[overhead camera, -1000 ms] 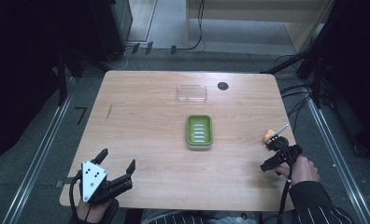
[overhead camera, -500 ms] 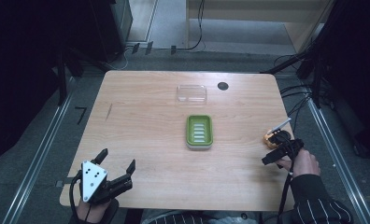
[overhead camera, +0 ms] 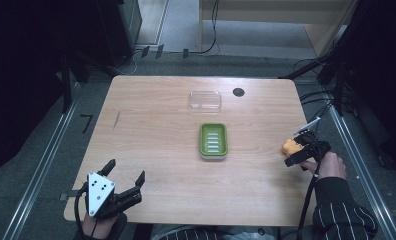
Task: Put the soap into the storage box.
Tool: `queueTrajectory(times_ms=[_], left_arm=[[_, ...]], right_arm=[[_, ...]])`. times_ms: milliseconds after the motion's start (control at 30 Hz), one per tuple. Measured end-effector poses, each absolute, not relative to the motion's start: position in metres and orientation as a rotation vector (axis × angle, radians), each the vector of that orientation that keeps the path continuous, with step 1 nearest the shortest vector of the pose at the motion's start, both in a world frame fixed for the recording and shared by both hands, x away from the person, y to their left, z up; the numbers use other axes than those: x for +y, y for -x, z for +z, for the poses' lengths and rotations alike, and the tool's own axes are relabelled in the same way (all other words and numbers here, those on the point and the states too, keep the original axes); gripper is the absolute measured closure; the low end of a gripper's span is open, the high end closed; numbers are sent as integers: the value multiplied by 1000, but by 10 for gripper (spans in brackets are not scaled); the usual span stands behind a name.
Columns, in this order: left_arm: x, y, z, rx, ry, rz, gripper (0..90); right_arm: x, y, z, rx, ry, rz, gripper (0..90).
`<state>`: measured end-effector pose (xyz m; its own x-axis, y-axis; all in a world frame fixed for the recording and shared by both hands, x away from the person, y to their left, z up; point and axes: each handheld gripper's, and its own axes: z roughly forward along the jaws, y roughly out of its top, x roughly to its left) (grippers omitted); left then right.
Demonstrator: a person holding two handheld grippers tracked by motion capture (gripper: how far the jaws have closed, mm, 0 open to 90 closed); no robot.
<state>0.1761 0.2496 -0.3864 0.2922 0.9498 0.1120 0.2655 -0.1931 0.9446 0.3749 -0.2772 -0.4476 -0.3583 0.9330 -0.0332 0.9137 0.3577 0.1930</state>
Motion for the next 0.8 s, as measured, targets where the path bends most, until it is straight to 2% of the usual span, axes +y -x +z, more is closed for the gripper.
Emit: queueTrajectory(times_ms=[700, 800], left_arm=[[249, -177, -387, 1126, -1665, 949, 137], [249, -177, -387, 1128, -1665, 949, 137]], right_arm=[[-280, -401, -459, 2459, -1800, 222, 0], [-279, -404, -460, 2456, -1806, 206, 22]])
